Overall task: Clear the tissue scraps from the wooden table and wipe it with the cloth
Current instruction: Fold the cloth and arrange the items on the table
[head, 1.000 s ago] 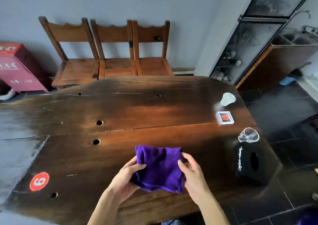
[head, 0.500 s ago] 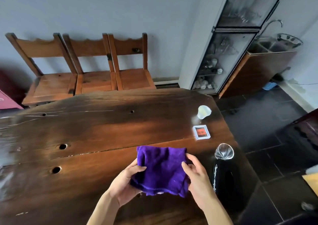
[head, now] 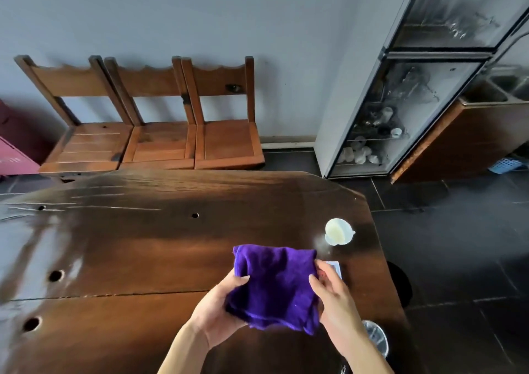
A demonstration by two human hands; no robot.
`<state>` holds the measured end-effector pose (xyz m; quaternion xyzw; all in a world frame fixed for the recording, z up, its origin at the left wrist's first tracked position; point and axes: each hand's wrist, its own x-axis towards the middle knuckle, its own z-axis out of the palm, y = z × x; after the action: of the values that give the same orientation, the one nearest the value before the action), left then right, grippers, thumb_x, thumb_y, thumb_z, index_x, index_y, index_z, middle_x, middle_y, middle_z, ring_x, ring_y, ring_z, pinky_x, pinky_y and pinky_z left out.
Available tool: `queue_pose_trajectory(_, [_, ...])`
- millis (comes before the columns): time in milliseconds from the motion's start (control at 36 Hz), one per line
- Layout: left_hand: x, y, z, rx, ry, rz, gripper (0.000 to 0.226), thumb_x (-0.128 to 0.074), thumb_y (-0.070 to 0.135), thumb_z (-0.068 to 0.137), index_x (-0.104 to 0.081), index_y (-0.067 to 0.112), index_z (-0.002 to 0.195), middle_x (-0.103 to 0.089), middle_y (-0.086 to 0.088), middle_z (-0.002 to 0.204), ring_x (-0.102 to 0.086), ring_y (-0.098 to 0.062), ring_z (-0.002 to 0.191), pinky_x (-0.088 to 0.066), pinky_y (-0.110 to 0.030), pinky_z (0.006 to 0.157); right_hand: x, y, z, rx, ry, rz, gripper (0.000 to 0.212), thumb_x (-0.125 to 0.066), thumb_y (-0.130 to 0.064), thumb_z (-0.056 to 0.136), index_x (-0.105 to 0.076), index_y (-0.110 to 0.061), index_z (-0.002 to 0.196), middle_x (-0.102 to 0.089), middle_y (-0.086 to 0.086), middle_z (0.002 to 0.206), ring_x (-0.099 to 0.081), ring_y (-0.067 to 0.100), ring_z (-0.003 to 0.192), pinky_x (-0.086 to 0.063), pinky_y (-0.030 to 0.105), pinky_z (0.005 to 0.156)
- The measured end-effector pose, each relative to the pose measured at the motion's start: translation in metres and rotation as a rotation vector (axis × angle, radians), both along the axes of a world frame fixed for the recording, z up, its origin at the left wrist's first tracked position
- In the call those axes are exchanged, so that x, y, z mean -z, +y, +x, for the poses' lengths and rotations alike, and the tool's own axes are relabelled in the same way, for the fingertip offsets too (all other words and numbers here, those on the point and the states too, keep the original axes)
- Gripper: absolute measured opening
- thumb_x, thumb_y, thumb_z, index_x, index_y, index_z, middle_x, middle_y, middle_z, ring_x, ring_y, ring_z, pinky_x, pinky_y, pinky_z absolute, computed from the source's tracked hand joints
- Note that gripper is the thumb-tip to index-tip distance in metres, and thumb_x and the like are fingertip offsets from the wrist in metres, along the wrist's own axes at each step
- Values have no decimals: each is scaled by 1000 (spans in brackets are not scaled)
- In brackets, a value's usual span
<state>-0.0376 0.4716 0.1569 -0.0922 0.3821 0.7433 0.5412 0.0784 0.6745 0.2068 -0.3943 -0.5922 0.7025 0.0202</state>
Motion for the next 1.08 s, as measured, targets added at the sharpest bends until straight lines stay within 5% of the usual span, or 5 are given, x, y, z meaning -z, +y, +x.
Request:
queue_pose_trajectory(278, [44, 96, -100, -8, 40, -21, 61, -75, 16, 83, -59, 29, 140, -59, -15, 146, -62, -39, 126, -51, -55, 96, 60, 98, -103, 26, -57, -53, 29, -59, -14, 101, -63, -34, 121, -76, -8, 91, -74, 17, 93, -60, 50, 88])
queue_pose_trajectory(472, [98, 160, -178, -22, 32, -109, 65, -80, 13, 76, -63, 34, 136, -66, -11, 137, -66, -38, 121, -54, -55, 92, 127, 157, -180, -31, -137, 27, 31, -58, -21, 102, -61, -50, 114, -70, 5, 113, -71, 25, 102, -60, 55, 86])
queue_pose_trajectory(806, [164, 238, -283, -59, 12, -291, 43, -64, 1, 89, -72, 30, 120, -68, -14, 127, -62, -39, 119, -59, -56, 87, 227, 229, -296, -55, -209, 178, 37, -54, -18, 103, -55, -32, 138, -65, 13, 116, -66, 30, 107, -56, 58, 93])
queue_pose_trajectory(972, [178, 244, -280, -174, 80, -554, 28, -63, 2, 94, -64, 18, 117, -65, -11, 121, -62, -35, 113, -56, -59, 95, 232, 225, -304, -215, -367, 463, 50, -58, -40, 100, -47, -27, 147, -60, 7, 138, -59, 28, 121, -50, 47, 105])
queue_pose_trajectory(1083, [188, 236, -263, -175, 151, -674, 19, -66, 8, 94, -63, 16, 111, -68, -11, 116, -67, -31, 107, -60, -49, 86, 226, 209, -292, -285, -408, 535, 66, -69, -41, 93, -37, -23, 148, -60, 7, 133, -61, 29, 118, -51, 41, 95])
